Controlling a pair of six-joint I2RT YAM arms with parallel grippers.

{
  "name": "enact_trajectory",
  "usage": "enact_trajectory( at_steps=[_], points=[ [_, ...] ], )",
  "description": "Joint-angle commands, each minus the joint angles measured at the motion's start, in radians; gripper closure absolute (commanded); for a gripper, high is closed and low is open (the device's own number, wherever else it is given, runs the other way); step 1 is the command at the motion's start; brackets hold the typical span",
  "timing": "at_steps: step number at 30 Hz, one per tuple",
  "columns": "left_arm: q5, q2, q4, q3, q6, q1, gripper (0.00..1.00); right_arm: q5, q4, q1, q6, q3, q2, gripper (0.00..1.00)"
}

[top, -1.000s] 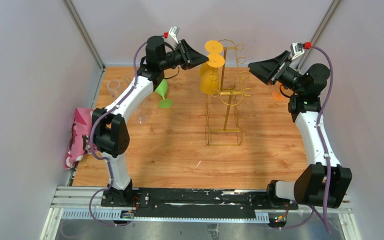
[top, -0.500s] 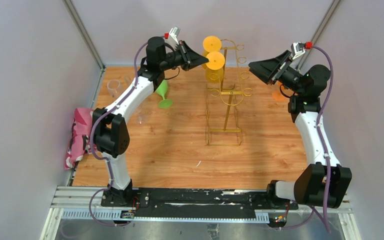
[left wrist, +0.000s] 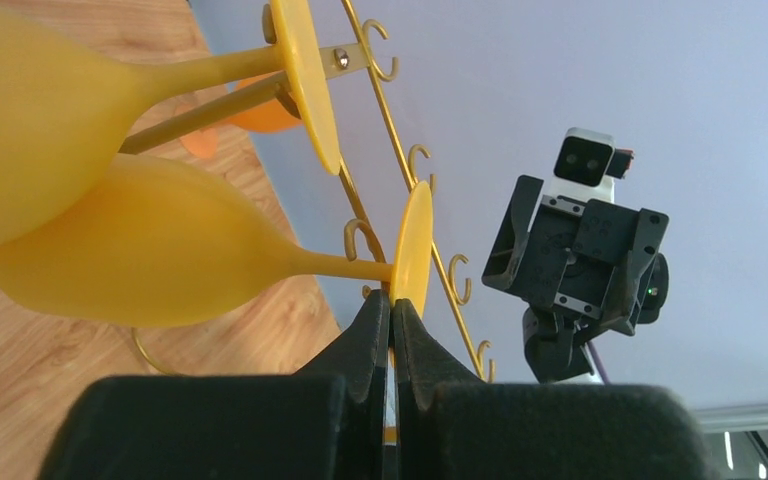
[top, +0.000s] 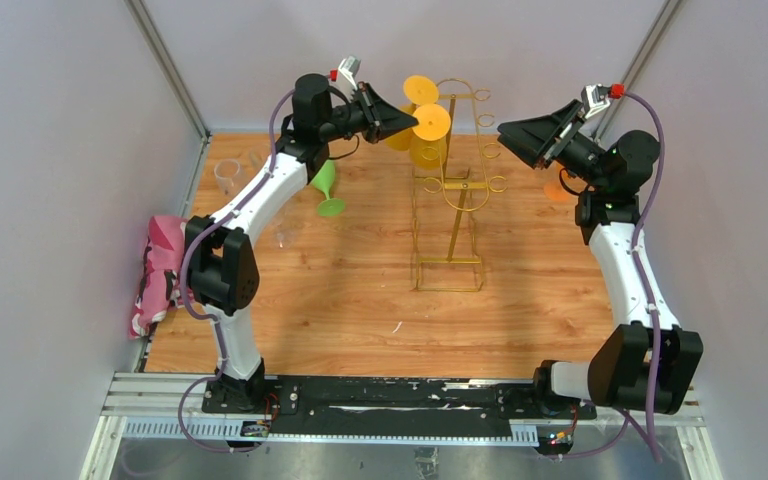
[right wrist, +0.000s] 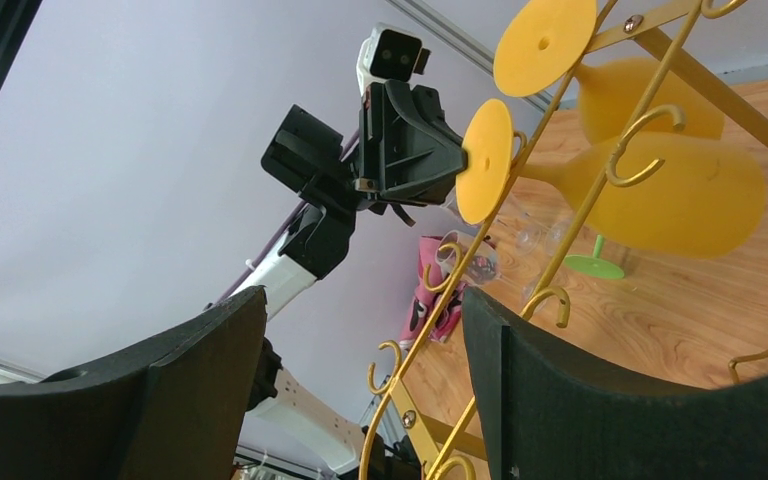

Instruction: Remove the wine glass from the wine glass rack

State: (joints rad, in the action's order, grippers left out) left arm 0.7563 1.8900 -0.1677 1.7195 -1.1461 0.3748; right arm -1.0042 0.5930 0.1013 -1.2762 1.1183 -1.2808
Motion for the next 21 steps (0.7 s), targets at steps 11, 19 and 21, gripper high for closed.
enact_trajectory(
  at_steps=[11, 19, 21],
  points=[
    [0.055, -0.001, -0.003, 0.001, -0.24, 0.009, 1.0, -0.014, 0.142, 0.018, -0.112, -0.021, -0.044, 0.24],
    [0.031, 0.004, -0.004, 0.059, -0.338, 0.009, 1.0, -0.012, 0.171, 0.018, -0.135, -0.03, -0.06, 0.24],
    [0.031, 0.004, 0.019, 0.066, -0.339, 0.009, 1.0, -0.012, 0.172, 0.018, -0.138, -0.034, -0.063, 0.24]
  ],
)
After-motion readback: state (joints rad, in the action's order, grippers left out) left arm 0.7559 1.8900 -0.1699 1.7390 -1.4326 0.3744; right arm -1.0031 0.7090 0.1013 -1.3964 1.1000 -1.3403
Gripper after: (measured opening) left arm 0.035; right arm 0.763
